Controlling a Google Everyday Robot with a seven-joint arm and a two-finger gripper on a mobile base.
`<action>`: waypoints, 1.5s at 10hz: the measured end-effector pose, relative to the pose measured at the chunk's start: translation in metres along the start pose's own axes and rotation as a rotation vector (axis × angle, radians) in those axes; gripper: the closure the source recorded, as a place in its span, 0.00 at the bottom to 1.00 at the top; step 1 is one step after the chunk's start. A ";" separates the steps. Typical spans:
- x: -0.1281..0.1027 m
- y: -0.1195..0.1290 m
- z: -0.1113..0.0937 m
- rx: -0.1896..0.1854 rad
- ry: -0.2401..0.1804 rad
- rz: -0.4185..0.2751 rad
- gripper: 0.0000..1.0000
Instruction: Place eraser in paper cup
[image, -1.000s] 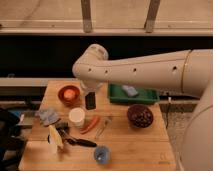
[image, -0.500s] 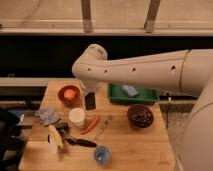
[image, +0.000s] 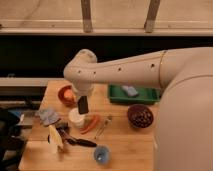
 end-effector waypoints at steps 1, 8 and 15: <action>-0.001 0.004 0.003 -0.003 0.006 -0.012 0.95; -0.005 0.036 0.030 -0.059 0.049 -0.064 0.95; -0.005 0.027 0.053 -0.065 0.072 -0.027 0.76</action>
